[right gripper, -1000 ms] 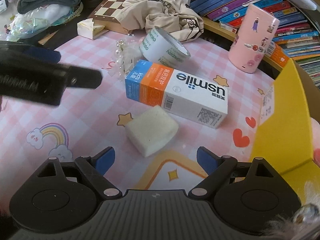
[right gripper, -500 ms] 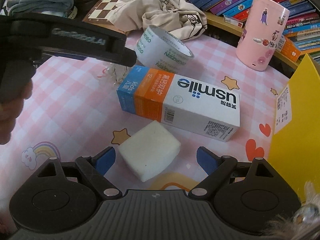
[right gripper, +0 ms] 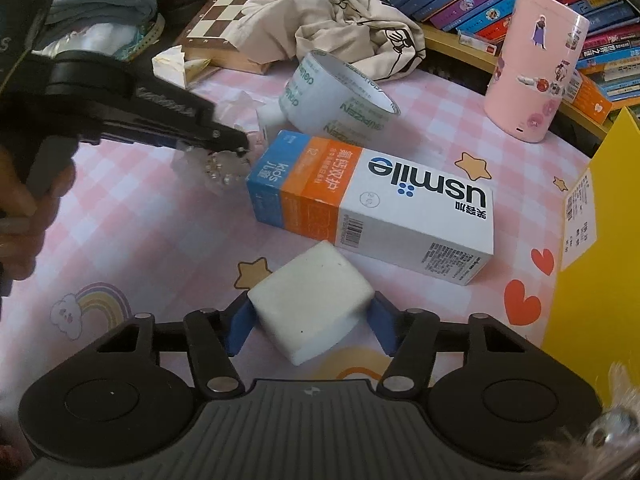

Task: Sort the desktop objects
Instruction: 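Close the right tool on the white sponge while the left tool grasps the pearl ornament, then lift and carry the sponge and pearl ornament toward the yellow box with both tools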

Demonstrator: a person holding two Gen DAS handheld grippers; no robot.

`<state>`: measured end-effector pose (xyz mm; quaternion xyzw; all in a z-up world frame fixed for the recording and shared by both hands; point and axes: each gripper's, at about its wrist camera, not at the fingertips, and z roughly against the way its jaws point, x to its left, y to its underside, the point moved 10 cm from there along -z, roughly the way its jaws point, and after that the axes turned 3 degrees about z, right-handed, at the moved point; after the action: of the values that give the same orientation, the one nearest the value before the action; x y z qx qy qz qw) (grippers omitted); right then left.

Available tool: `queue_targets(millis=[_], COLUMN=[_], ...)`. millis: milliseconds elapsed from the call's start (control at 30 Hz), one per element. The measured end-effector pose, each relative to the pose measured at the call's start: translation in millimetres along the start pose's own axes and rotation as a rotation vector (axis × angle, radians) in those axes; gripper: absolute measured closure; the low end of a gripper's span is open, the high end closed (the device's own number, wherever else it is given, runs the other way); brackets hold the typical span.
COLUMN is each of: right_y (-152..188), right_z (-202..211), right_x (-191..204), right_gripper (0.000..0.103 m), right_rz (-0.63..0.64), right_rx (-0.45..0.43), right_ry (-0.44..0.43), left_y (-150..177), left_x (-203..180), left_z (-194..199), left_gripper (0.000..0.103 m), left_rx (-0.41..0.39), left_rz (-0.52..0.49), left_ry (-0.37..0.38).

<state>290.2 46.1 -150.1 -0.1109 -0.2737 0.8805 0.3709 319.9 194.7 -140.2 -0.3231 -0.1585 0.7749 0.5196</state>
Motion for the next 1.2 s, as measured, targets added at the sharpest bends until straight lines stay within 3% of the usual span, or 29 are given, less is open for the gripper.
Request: queue_targets(millis=[233, 1200], right_y=[3.6, 38.2], right_z=[10.7, 72.4], right_x=[4.1, 41.6], right_gripper=[0.053, 0.053], right_rz=[-0.005, -0.078], right_rx=[0.010, -0.013], right_ry=[-0.002, 0.035], left_y=[6.8, 51.5], left_x=[6.1, -3.6], left_z=[33.2, 124.2], left_gripper=[0.077, 0.077], left_rx=[-0.028, -0.086], left_rz=[0.007, -0.037], left_ry=[0.009, 0.135])
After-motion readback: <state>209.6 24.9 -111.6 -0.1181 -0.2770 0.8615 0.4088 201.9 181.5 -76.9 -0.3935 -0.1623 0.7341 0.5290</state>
